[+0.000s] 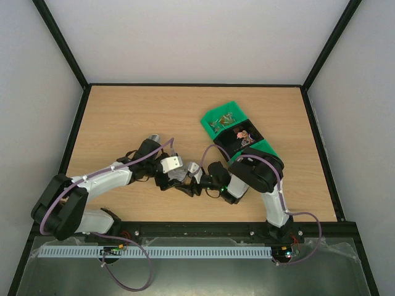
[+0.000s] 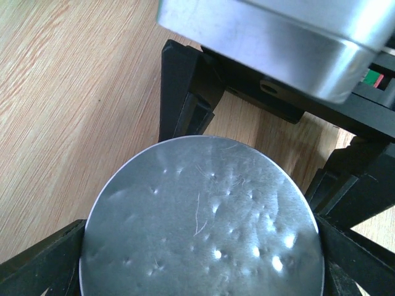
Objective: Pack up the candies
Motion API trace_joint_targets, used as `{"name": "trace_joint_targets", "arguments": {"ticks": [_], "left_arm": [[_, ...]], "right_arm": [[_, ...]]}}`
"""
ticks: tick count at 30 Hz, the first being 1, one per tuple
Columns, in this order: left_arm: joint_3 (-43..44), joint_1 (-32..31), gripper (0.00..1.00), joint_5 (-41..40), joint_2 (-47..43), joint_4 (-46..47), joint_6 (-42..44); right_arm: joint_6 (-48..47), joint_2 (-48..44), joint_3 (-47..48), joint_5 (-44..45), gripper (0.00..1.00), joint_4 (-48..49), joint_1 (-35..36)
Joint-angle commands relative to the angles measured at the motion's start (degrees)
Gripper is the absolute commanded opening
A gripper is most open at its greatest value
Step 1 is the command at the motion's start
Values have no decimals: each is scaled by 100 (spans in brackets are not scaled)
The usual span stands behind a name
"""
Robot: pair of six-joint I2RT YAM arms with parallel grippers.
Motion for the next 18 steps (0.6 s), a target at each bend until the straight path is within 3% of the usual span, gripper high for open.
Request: {"name": "trace_joint_targets", "arguments": {"ticks": [1,15,18], "left_arm": [[13,-19,80,163,-79,-314,695],[211,-12,70,800,158,-1475,2362],[212,16,70,768,251,-1401,2337]], "right_arm": [[-184,74,-78,-652,30,-263,48],[-777,-154,-110,-1573,30,-714,51],[-790,-216,-114,-1491,38,-751,46]]}}
